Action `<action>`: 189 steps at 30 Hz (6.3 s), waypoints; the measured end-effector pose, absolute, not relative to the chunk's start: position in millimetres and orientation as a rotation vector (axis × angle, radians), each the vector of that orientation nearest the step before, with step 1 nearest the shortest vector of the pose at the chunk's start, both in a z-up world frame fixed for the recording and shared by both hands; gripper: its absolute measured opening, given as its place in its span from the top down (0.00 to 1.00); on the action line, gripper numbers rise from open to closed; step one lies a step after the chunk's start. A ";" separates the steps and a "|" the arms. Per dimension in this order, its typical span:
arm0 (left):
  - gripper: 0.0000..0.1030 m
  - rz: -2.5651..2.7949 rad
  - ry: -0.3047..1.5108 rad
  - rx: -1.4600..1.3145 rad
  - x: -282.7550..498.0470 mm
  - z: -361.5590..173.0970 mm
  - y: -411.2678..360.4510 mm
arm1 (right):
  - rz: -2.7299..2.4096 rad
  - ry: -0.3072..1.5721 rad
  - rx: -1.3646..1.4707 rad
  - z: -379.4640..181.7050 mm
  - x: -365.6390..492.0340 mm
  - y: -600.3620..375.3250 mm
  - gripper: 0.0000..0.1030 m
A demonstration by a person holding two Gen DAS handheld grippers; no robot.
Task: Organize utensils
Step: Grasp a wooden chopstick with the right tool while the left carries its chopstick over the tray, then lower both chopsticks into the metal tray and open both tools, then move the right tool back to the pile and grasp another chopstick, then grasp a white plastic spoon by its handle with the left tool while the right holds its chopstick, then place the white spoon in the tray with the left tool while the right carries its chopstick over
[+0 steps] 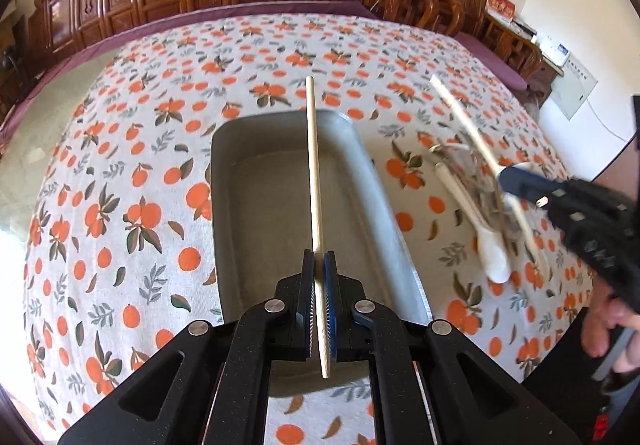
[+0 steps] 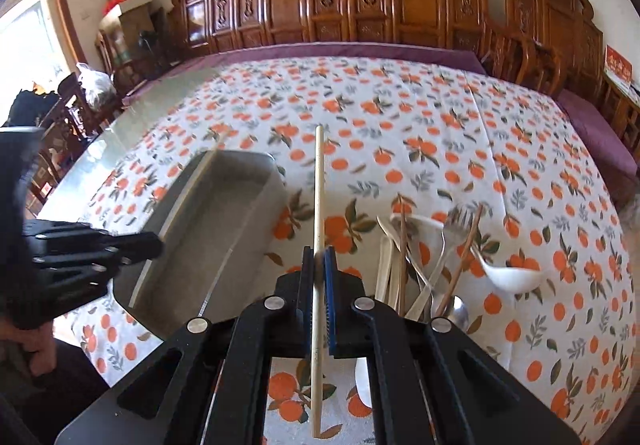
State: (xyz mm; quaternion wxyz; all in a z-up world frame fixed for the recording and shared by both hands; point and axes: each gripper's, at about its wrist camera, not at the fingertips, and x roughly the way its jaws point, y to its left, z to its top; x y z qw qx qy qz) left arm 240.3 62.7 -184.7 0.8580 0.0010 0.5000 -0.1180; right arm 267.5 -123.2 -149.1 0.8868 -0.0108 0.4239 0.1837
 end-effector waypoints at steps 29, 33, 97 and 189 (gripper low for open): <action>0.96 -0.157 0.959 -0.114 238.6 -175.7 118.0 | 0.555 0.915 -0.017 -155.2 283.3 -22.7 0.94; 0.96 -0.125 0.946 -0.125 239.7 -174.2 131.2 | 0.563 0.936 -0.020 -165.6 289.4 -8.7 0.94; 0.45 -0.280 0.844 0.018 205.3 -168.2 -32.9 | 0.303 0.955 0.020 -231.2 269.0 -202.6 0.68; 0.94 -0.184 0.940 0.086 232.9 -145.0 -22.3 | 0.505 0.769 0.178 -167.8 237.0 -227.9 0.94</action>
